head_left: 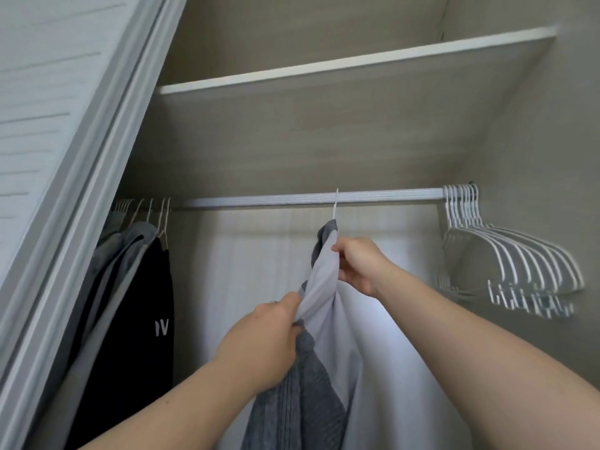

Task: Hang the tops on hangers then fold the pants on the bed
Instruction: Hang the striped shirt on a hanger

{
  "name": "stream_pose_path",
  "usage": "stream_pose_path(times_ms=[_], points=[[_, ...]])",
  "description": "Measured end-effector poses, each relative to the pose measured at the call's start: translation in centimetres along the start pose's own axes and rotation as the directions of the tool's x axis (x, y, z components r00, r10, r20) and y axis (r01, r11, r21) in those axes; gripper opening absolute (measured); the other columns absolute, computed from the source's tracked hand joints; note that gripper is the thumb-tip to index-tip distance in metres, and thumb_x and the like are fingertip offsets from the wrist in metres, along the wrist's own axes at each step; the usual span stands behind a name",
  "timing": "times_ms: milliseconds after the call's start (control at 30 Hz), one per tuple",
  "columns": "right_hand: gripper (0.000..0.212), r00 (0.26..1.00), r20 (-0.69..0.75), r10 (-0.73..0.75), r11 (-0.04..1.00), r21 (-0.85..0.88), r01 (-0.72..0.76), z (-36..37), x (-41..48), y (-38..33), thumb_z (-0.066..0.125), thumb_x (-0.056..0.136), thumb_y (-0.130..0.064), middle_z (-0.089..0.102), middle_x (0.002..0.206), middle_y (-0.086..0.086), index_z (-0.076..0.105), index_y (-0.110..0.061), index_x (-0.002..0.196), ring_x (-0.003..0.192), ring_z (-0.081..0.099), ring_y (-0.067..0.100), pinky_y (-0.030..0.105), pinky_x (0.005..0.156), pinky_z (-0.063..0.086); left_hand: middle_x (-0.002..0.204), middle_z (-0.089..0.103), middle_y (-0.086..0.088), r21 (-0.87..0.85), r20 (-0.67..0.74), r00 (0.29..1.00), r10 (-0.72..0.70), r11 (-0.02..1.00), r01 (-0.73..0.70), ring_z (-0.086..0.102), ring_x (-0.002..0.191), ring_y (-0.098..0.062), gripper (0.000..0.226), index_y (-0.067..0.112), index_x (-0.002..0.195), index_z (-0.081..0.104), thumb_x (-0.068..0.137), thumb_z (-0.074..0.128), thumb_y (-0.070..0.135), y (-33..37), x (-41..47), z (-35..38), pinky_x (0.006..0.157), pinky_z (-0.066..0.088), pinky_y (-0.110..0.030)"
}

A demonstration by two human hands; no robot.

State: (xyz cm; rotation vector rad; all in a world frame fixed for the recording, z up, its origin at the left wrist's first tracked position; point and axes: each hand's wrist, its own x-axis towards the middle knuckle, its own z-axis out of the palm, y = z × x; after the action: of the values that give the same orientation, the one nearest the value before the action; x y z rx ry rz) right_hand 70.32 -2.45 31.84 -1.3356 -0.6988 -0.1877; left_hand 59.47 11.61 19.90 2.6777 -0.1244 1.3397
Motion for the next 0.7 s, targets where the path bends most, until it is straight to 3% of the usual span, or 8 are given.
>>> stream_pose_path(times_ms=[100, 200, 300, 367, 433, 500, 567, 700], points=[[0.016, 1.000, 0.011, -0.016, 0.997, -0.080, 0.016, 0.3, -0.6, 1.0, 0.046, 0.096, -0.006, 0.060, 0.088, 0.015, 0.060, 0.000, 0.102, 0.073, 0.061, 0.029, 0.031, 0.057, 0.055, 0.083, 0.047, 0.005, 0.009, 0.032, 0.999, -0.001, 1.000, 0.000, 0.056, 0.082, -0.026, 0.019, 0.026, 0.091, 0.030, 0.104, 0.044, 0.030, -0.7, -0.8, 0.8, 0.078, 0.052, -0.044], [0.010, 0.995, -0.037, -0.092, 0.930, -0.362, 0.073, 0.7, -1.2, 0.7, 0.050, 0.092, -0.012, 0.058, 0.081, 0.014, 0.055, -0.007, 0.085, 0.057, 0.056, 0.028, 0.029, 0.044, 0.050, 0.081, 0.045, 0.007, -0.003, 0.033, 0.999, 0.015, 1.000, -0.015, 0.054, 0.082, -0.024, 0.020, 0.026, 0.092, 0.030, 0.103, 0.046, 0.030, -1.1, -1.4, 1.2, 0.076, 0.050, -0.041], [0.013, 0.983, 0.004, -0.182, 0.631, -0.766, 0.120, 1.4, -3.0, -0.2, 0.051, 0.086, -0.014, 0.062, 0.076, 0.015, 0.051, -0.003, 0.092, 0.039, 0.059, 0.031, 0.041, 0.044, 0.058, 0.082, 0.044, 0.008, -0.014, 0.080, 0.997, 0.013, 1.000, -0.012, 0.053, 0.083, -0.023, 0.025, 0.027, 0.092, 0.029, 0.098, 0.053, 0.026, -1.4, -2.3, 1.3, 0.073, 0.046, -0.037], [0.026, 0.988, 0.029, -0.149, 0.458, -0.884, 0.095, 1.7, -4.4, -0.4, 0.049, 0.086, -0.013, 0.063, 0.075, 0.017, 0.048, -0.004, 0.111, 0.036, 0.062, 0.029, 0.042, 0.045, 0.059, 0.088, 0.049, 0.003, -0.016, 0.122, 0.993, -0.002, 1.000, 0.004, 0.056, 0.087, -0.026, 0.023, 0.025, 0.095, 0.032, 0.094, 0.055, 0.023, -1.6, -3.0, 1.4, 0.075, 0.048, -0.039], [0.033, 0.990, 0.032, -0.140, 0.382, -0.921, 0.084, 2.1, -5.4, -0.3, 0.047, 0.089, -0.011, 0.064, 0.072, 0.019, 0.045, -0.005, 0.121, 0.034, 0.062, 0.027, 0.040, 0.044, 0.059, 0.094, 0.054, 0.001, -0.004, 0.153, 0.988, -0.017, 1.000, 0.017, 0.058, 0.089, -0.028, 0.020, 0.025, 0.097, 0.034, 0.093, 0.054, 0.024, -1.7, -3.9, 1.4, 0.071, 0.045, -0.037], [0.025, 0.989, 0.047, -0.140, 0.360, -0.928, 0.095, 2.5, -6.2, -0.1, 0.046, 0.092, -0.009, 0.062, 0.072, 0.020, 0.046, -0.001, 0.116, 0.033, 0.059, 0.027, 0.036, 0.041, 0.056, 0.095, 0.053, 0.002, 0.046, 0.167, 0.986, -0.025, 0.999, 0.018, 0.059, 0.091, -0.030, 0.019, 0.026, 0.097, 0.034, 0.092, 0.053, 0.027, -1.9, -4.7, 1.3, 0.068, 0.040, -0.035], [0.009, 0.991, 0.059, -0.121, 0.398, -0.912, 0.103, 3.1, -6.7, -0.1, 0.043, 0.096, -0.007, 0.059, 0.072, 0.022, 0.048, 0.001, 0.096, 0.037, 0.058, 0.029, 0.034, 0.041, 0.054, 0.092, 0.050, 0.004, 0.110, 0.161, 0.986, -0.037, 0.994, 0.019, 0.061, 0.092, -0.032, 0.018, 0.027, 0.098, 0.034, 0.093, 0.051, 0.032, -2.2, -5.3, 0.9, 0.067, 0.039, -0.035], [0.030, 0.977, 0.148, -0.152, 0.487, -0.849, 0.204, 4.5, -6.9, 0.2, 0.042, 0.100, -0.009, 0.059, 0.067, 0.019, 0.045, -0.004, 0.070, 0.073, 0.069, 0.041, 0.045, 0.071, 0.060, 0.081, 0.042, 0.009, 0.196, 0.131, 0.988, -0.078, 0.979, 0.051, 0.061, 0.090, -0.031, 0.018, 0.026, 0.095, 0.036, 0.093, 0.051, 0.034, -3.3, -5.9, -0.6, 0.066, 0.040, -0.035]])
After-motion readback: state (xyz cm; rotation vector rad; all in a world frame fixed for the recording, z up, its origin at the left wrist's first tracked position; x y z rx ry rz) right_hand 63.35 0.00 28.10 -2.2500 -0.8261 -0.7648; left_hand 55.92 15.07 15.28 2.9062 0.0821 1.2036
